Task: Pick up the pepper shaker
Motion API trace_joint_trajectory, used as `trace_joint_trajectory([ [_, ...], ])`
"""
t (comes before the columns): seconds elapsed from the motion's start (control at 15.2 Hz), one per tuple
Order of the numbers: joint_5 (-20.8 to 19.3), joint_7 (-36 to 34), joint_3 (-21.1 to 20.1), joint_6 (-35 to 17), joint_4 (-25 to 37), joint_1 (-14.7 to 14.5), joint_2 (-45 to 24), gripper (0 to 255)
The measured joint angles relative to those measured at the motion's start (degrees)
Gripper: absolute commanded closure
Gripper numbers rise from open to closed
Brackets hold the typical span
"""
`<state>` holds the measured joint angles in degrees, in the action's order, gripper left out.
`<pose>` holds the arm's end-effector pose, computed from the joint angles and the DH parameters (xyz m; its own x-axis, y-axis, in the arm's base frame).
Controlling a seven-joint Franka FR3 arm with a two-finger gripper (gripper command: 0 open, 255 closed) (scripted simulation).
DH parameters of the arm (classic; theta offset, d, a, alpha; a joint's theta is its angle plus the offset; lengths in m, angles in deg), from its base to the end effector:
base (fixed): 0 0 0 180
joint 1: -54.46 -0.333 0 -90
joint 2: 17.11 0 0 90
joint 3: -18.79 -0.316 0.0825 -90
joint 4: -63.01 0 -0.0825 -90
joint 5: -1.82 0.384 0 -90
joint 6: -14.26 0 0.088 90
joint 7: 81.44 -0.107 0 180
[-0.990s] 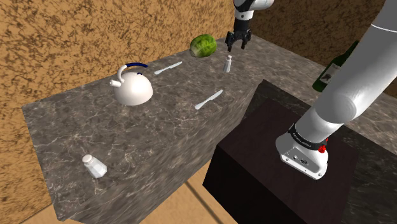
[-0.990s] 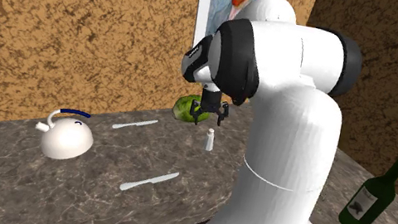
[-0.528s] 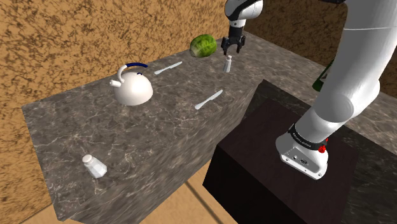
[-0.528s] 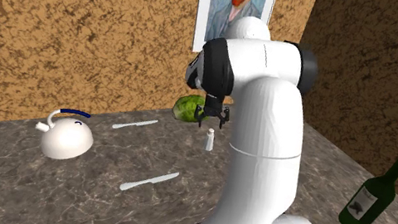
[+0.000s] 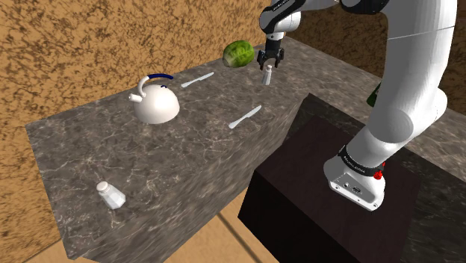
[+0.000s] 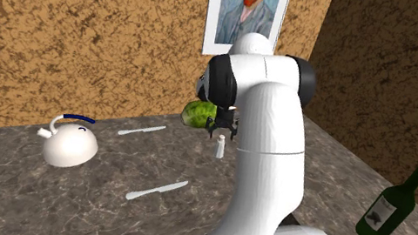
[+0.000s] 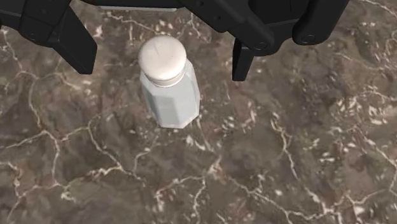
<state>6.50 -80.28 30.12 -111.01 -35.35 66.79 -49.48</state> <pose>0.6121 -0.2517 0.2589 0.9104 -0.4053 -0.0832 -0.4032 -0.9142 0.0412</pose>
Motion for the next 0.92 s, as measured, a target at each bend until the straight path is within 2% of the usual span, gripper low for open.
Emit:
trace_joint_trajectory([
  [0.2, 0.3, 0.1, -0.2, -1.7, -0.3, 0.1, -1.4, 0],
  [0.26, 0.3, 0.1, -0.2, -1.8, -0.3, 0.1, -1.6, 255],
  [0.92, 0.3, 0.1, -0.2, -1.9, -0.1, 0.2, -1.8, 255],
])
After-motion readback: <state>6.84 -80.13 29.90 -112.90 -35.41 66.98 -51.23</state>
